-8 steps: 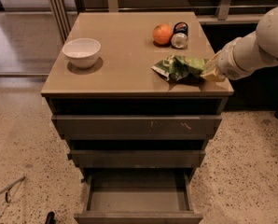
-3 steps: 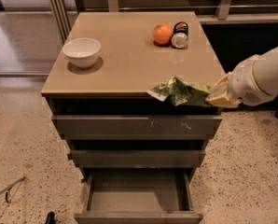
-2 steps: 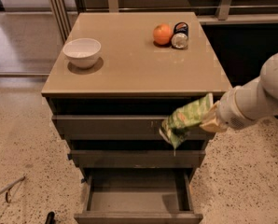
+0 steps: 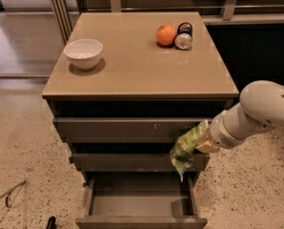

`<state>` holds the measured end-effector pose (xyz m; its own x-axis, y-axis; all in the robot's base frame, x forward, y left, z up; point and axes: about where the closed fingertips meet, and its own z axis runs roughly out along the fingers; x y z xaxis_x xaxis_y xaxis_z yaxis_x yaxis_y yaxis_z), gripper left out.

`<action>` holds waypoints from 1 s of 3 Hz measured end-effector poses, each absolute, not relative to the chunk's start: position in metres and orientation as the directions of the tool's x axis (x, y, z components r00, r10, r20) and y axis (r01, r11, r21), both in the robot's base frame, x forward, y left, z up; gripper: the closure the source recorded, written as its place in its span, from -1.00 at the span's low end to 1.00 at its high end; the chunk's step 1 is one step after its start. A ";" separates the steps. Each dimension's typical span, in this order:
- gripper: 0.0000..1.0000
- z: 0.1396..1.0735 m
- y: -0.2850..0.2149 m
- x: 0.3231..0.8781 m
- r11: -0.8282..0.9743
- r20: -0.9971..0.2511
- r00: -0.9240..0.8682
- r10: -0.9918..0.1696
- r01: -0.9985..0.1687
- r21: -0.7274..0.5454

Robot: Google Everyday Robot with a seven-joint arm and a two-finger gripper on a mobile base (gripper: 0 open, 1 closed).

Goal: Place green jalapeno chip bag into bottom drawer

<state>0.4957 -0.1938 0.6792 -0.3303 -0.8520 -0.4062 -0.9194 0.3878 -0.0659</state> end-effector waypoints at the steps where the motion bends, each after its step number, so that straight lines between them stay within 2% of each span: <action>1: 1.00 0.659 -0.195 0.494 0.371 -0.402 -0.318 -0.858 -0.927 -0.059; 2: 1.00 0.613 -0.193 0.484 0.356 -0.437 -0.307 -0.846 -0.934 -0.032; 3: 1.00 0.551 -0.190 0.497 0.356 -0.552 -0.289 -0.782 -0.934 -0.015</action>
Offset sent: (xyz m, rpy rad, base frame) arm -0.0010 -0.0023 -0.1834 0.1772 -0.0470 0.0205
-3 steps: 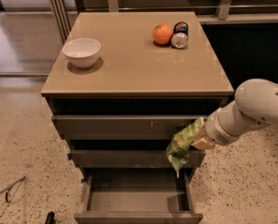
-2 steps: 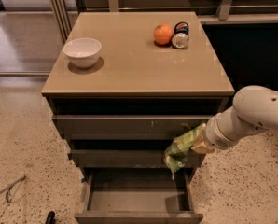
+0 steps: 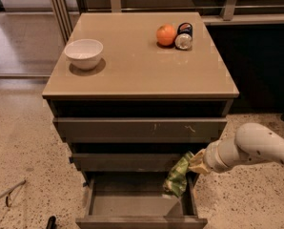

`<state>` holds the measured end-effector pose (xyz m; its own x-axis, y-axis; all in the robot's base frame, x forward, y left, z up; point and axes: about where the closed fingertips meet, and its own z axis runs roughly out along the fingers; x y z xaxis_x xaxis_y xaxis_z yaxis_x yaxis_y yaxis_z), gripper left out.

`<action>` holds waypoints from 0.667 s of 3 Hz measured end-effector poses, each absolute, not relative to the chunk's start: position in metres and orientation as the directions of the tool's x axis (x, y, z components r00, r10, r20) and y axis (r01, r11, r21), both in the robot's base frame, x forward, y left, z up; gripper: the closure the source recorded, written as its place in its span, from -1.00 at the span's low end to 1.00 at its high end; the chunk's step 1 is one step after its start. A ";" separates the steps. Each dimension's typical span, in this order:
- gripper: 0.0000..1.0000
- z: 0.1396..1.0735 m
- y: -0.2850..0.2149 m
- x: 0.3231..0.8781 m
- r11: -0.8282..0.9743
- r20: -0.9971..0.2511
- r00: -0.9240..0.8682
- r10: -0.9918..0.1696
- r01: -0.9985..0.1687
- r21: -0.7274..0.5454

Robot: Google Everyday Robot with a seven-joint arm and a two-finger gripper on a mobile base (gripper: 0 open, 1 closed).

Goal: Place green jalapeno chip bag into bottom drawer

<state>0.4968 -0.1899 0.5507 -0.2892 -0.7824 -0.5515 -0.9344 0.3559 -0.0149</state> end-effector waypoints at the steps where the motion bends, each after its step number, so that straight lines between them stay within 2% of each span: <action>1: 1.00 0.488 -0.185 0.508 0.324 -0.619 -0.280 -0.734 -0.945 0.043; 2: 1.00 0.450 -0.177 0.499 0.320 -0.633 -0.310 -0.710 -0.942 0.102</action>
Offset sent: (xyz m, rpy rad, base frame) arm 0.0108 0.0039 -0.0535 0.0862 0.0184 0.0270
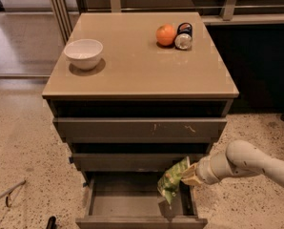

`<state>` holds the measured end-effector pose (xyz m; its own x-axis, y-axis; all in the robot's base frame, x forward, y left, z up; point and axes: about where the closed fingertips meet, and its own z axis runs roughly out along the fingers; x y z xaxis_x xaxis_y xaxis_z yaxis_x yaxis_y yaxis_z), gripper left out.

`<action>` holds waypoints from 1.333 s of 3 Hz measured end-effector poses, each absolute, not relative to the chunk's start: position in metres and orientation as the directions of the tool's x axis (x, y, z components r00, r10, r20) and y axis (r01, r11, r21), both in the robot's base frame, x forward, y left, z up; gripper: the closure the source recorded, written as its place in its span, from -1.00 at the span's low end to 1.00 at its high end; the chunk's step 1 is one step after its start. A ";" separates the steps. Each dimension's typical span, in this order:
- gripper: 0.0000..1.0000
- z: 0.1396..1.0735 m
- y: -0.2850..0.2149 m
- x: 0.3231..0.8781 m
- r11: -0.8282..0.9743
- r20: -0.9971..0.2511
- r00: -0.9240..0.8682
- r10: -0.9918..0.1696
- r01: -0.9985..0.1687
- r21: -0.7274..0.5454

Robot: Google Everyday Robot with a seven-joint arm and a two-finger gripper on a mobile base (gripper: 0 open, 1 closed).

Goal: Place green jalapeno chip bag into bottom drawer

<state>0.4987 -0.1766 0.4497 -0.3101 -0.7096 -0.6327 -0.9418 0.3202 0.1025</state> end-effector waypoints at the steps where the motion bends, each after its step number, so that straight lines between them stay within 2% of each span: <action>1: 1.00 0.449 -0.176 0.498 0.320 -0.632 -0.311 -0.710 -0.942 0.104; 3: 1.00 0.340 -0.153 0.492 0.285 -0.636 -0.270 -0.723 -0.955 0.081; 4: 1.00 0.339 -0.152 0.492 0.286 -0.635 -0.271 -0.723 -0.955 0.081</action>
Offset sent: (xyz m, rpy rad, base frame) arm -0.0113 0.0062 -0.1096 -0.0282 -0.0703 0.0305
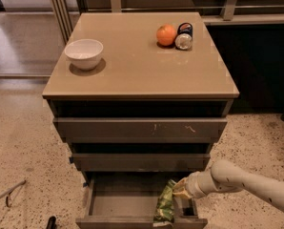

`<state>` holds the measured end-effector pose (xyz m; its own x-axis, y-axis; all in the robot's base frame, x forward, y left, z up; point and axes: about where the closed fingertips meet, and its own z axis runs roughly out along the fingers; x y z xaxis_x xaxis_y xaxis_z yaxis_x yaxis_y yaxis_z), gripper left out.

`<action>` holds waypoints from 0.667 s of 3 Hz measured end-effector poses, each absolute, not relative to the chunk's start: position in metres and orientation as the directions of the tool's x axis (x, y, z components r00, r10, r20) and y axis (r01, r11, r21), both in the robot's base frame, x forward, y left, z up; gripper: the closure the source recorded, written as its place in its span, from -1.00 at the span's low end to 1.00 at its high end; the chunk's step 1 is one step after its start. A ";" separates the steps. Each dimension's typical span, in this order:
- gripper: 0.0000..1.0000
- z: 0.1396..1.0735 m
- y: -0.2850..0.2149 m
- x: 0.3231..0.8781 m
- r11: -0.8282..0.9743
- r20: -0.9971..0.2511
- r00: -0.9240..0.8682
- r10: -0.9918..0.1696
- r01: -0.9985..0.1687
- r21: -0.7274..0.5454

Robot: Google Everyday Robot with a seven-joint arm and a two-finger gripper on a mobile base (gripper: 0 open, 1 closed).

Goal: Place green jalapeno chip bag into bottom drawer

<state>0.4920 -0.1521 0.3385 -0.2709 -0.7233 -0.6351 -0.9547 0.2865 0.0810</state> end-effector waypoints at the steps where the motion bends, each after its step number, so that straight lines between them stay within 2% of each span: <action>1: 1.00 0.321 -0.152 0.495 0.326 -0.617 -0.286 -0.733 -0.944 0.051; 2: 1.00 0.300 -0.156 0.504 0.381 -0.603 -0.310 -0.734 -0.924 0.012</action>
Offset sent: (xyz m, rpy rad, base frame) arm 0.0252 -0.0137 -0.0607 -0.1044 -0.0944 -0.1742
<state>0.5044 -0.1562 0.2999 -0.3104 -0.7345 -0.6035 -0.9244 0.3812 0.0115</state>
